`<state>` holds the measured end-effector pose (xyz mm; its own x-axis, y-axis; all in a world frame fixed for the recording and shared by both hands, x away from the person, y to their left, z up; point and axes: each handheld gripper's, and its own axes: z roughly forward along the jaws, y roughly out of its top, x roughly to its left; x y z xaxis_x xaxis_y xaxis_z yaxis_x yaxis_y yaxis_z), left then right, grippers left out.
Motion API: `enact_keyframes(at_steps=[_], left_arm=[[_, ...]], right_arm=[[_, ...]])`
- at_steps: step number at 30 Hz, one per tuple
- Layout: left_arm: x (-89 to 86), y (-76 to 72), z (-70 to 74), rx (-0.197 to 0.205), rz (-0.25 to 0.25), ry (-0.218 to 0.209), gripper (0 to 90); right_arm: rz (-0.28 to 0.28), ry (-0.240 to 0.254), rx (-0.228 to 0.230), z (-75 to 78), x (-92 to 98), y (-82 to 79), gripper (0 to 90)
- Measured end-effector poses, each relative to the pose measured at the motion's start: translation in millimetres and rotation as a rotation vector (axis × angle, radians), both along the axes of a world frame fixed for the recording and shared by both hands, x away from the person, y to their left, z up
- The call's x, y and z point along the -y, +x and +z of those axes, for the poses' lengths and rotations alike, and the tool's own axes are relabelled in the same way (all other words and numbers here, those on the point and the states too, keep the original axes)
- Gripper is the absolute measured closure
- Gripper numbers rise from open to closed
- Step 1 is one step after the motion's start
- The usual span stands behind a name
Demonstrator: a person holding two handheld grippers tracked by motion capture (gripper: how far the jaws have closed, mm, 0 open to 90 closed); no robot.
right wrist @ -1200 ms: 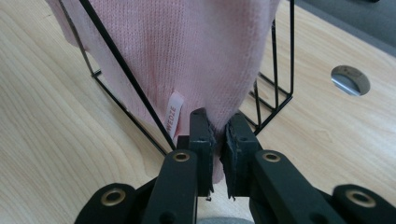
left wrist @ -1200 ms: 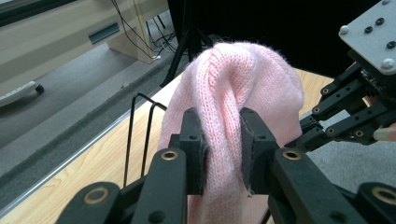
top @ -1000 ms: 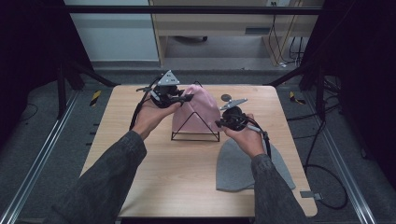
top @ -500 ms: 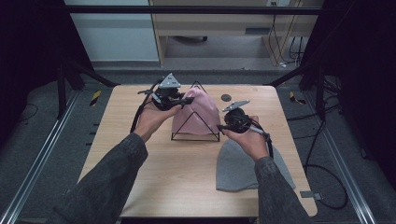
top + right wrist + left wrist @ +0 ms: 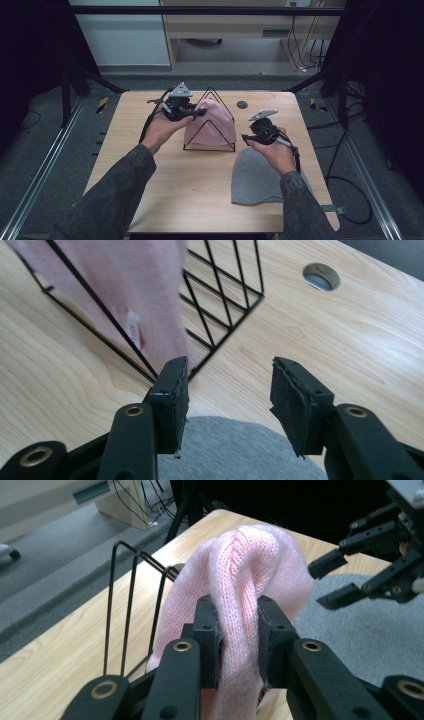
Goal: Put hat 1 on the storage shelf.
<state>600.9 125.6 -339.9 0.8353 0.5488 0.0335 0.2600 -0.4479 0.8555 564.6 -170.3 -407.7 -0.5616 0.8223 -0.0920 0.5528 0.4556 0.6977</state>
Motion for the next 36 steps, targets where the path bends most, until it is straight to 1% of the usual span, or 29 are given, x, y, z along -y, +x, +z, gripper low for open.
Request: enact_keyframes(at_steps=[3,4,8,12,13,14,15,17,18,22,23,24,25,26,27,28,29,30,31,32,33,34,36], left_arm=[[-2.4,-1.7,-1.2,-0.012,-0.003,-0.002,72.6],[-2.9,-2.4,-1.5,-0.017,-0.005,-0.009,72.0],[-3.4,-4.4,-2.9,-0.018,-0.002,-0.012,68.5],[-4.0,-6.0,-3.7,-0.011,-0.006,-0.017,62.1],[-3.7,-7.2,-3.4,-0.014,-0.007,-0.025,60.1],[-4.2,-7.6,-2.7,-0.010,-0.010,-0.017,58.1],[-4.7,-8.3,-1.7,0.000,-0.006,-0.019,56.1],[-6.2,-9.2,0.4,0.005,0.007,-0.036,51.1],[-7.4,-9.9,1.8,0.010,0.011,-0.038,48.9],[-10.9,-15.6,4.6,0.023,0.024,-0.025,39.7],[-14.2,-22.1,4.3,0.034,0.033,-0.003,36.4],[-16.5,-26.2,3.6,0.041,0.036,0.011,33.1],[-16.5,-26.2,3.6,0.041,0.036,0.011,30.6],[-19.3,-31.2,2.8,0.047,0.044,0.031,27.2],[-26.5,-42.0,0.5,0.063,0.056,0.058,24.9],[-26.5,-42.0,0.5,0.063,0.056,0.058,22.5],[-33.2,-49.9,-1.9,0.073,0.059,0.085,22.5],[-45.4,-62.6,-7.4,0.073,0.082,0.125,16.1],[-45.4,-62.6,-7.4,0.073,0.082,0.125,13.3],[-60.9,-74.7,-15.9,0.062,0.100,0.137,13.3],[-68.3,-80.7,-22.1,0.065,0.122,0.142,9.2],[-73.6,-85.2,-26.9,0.070,0.137,0.160,8.2],[-88.5,-96.0,-43.4,0.049,0.163,0.182,6.2]], right_arm=[[-0.024,0.003,-0.002,-1.2,6.5,-1.0,49.8],[-0.032,0.002,-0.004,-1.0,8.7,-1.8,49.8],[-0.053,0.001,-0.008,-0.4,17.3,-4.3,49.8],[-0.075,0.013,-0.013,-0.1,26.9,-5.9,53.2],[-0.080,0.020,-0.012,-0.3,29.3,-6.0,53.5],[-0.088,0.023,-0.010,0.0,32.2,-6.1,54.5],[-0.093,0.024,-0.010,0.1,34.0,-6.1,55.3],[-0.101,0.034,-0.010,0.3,38.9,-5.3,55.7],[-0.107,0.039,-0.010,0.3,40.8,-5.0,55.7],[-0.119,0.051,-0.013,2.4,47.4,-5.7,55.9],[-0.121,0.054,-0.011,2.9,48.5,-6.0,55.7],[-0.121,0.057,-0.012,3.8,50.8,-6.5,55.1],[-0.121,0.057,-0.012,3.8,50.8,-6.5,55.1],[-0.131,0.063,-0.011,5.1,55.5,-7.7,53.3],[-0.136,0.067,-0.009,5.2,58.1,-8.8,52.6],[-0.136,0.067,-0.009,5.2,58.1,-8.8,52.6],[-0.135,0.066,-0.010,5.3,60.5,-9.7,51.7],[-0.148,0.054,-0.012,3.4,68.4,-12.0,47.9],[-0.148,0.054,-0.012,3.4,68.4,-12.0,47.9],[-0.158,0.039,-0.013,1.4,72.4,-12.8,45.6],[-0.175,0.036,-0.026,-3.8,81.2,-13.9,41.0],[-0.171,0.046,-0.040,-6.6,85.9,-14.1,38.9],[-0.180,0.062,-0.063,-12.0,92.9,-14.5,37.5]])
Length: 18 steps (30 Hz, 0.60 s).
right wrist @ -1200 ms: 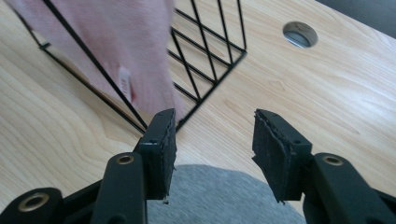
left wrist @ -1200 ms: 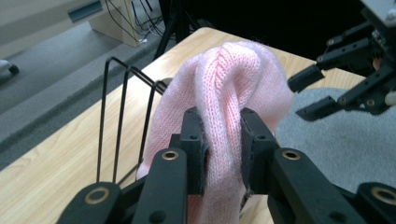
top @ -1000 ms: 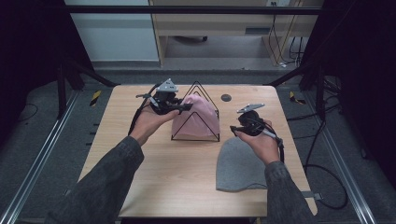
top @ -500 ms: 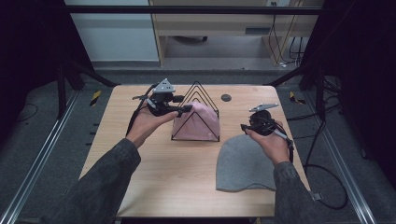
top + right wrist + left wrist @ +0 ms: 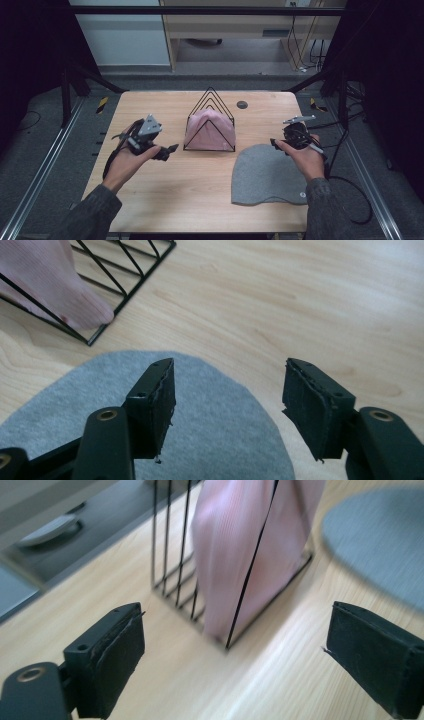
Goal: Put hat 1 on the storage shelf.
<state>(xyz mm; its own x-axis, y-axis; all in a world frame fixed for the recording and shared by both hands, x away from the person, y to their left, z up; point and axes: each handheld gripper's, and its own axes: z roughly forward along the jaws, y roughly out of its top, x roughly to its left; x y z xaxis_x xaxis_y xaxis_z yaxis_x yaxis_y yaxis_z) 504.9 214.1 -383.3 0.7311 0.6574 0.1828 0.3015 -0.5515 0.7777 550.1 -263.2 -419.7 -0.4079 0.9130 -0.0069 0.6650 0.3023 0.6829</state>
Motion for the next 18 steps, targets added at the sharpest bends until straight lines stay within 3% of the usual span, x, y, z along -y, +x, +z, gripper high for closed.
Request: enact_keyframes(at_steps=[7,9,12,18], left_arm=[[-27.2,-16.5,-45.1,-0.056,0.078,-0.016,7.1],[-35.5,-17.0,-54.6,-0.073,0.088,-0.044,7.1],[-43.2,-15.3,-61.0,-0.083,0.096,-0.067,7.9],[-58.7,-22.5,-64.5,-0.063,0.100,-0.013,7.8]], right_arm=[[0.005,-0.019,-0.052,-15.1,4.1,8.9,47.0],[0.007,-0.021,-0.071,-19.9,2.1,14.2,48.7],[0.006,-0.031,-0.086,-27.8,1.0,21.9,51.9],[-0.016,-0.038,-0.124,-39.3,3.7,30.2,49.1]])
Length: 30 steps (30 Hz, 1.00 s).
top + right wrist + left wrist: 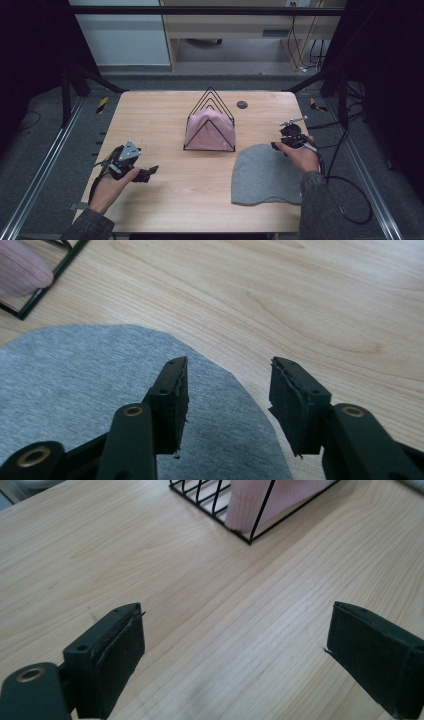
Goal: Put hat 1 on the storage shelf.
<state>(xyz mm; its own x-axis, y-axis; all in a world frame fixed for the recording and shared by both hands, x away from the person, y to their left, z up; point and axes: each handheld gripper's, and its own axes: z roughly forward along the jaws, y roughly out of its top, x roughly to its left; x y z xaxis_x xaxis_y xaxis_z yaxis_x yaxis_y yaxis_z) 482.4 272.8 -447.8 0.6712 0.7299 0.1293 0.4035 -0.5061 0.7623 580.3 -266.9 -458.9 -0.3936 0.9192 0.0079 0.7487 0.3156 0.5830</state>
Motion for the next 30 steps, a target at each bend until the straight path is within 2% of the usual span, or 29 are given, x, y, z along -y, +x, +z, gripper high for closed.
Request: enact_keyframes(at_steps=[4,7,15,17,20,25,26,27,30], left_arm=[[-17.6,-1.5,-4.3,-0.025,0.047,-0.017,7.9],[-24.8,-1.9,-4.4,-0.026,0.080,-0.031,8.0],[-31.8,-4.9,-4.9,-0.043,0.100,-0.061,8.0],[-33.1,-4.7,-4.8,-0.043,0.107,-0.070,8.3],[-34.5,-4.8,-4.9,-0.047,0.107,-0.074,8.6],[-33.2,-5.5,-4.4,-0.046,0.097,-0.080,8.8],[-32.5,-5.8,-4.3,-0.047,0.093,-0.079,8.8],[-31.3,-6.3,-4.6,-0.051,0.092,-0.082,8.8],[-29.1,-6.9,-5.1,-0.049,0.082,-0.068,8.8]], right_arm=[[-0.019,0.001,-0.019,-7.5,0.6,4.8,45.0],[-0.022,0.002,-0.034,-12.5,3.1,7.2,44.3],[-0.018,0.022,-0.054,-16.9,9.1,6.1,45.7],[-0.001,0.019,-0.061,-17.7,8.0,4.7,46.6],[0.023,0.015,-0.066,-17.8,5.7,3.1,49.8],[0.058,-0.023,-0.077,-19.2,-0.3,-0.1,58.1],[0.048,-0.020,-0.084,-19.0,-1.5,-0.8,61.1],[0.065,-0.016,-0.086,-18.7,-0.8,-1.3,63.8],[0.066,-0.009,-0.084,-19.2,0.3,-1.9,66.3]])
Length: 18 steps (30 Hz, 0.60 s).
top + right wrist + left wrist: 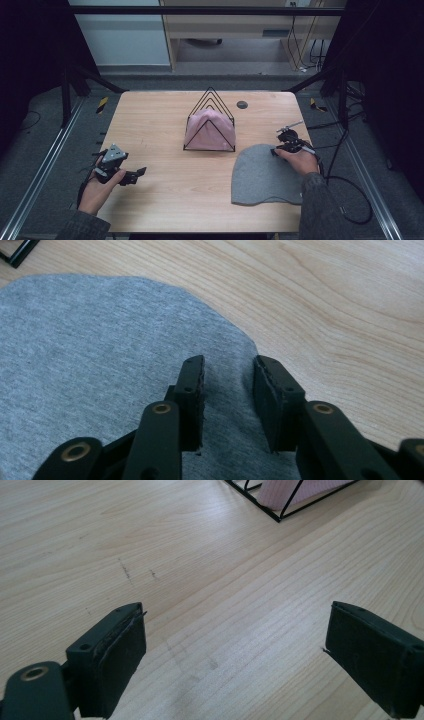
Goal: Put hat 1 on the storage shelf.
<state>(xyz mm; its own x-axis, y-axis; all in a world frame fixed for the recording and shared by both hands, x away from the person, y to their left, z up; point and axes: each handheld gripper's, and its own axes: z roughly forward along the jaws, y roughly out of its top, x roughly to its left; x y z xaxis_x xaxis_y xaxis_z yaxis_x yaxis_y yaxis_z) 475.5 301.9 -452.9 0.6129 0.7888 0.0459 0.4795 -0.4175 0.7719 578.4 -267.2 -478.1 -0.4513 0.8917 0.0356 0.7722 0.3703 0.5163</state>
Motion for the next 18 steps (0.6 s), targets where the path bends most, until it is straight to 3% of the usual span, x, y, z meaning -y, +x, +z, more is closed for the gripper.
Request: enact_keyframes(at_steps=[4,6,7,11,15,18], left_arm=[[1.0,-0.7,0.2,0.003,-0.007,0.006,8.8],[1.0,-0.7,0.3,0.003,-0.007,0.012,8.8],[1.0,-0.6,0.1,0.003,-0.005,0.008,8.9],[-1.5,-0.3,0.6,0.004,0.002,0.017,8.9],[-2.3,3.4,-4.6,-0.028,-0.002,0.024,9.3],[-2.8,3.5,-5.0,-0.034,0.009,-0.002,9.7]], right_arm=[[0.000,0.012,0.011,-0.9,0.0,-2.0,74.9],[-0.018,0.043,-0.014,0.2,-2.3,-3.5,82.2],[0.007,0.034,0.004,-1.2,-1.3,-3.5,84.9],[0.005,0.061,0.004,0.5,-5.1,-10.1,86.3],[0.045,0.086,0.075,21.8,-11.9,-31.4,86.3],[0.095,0.106,0.124,42.8,-19.3,-53.9,86.3]])
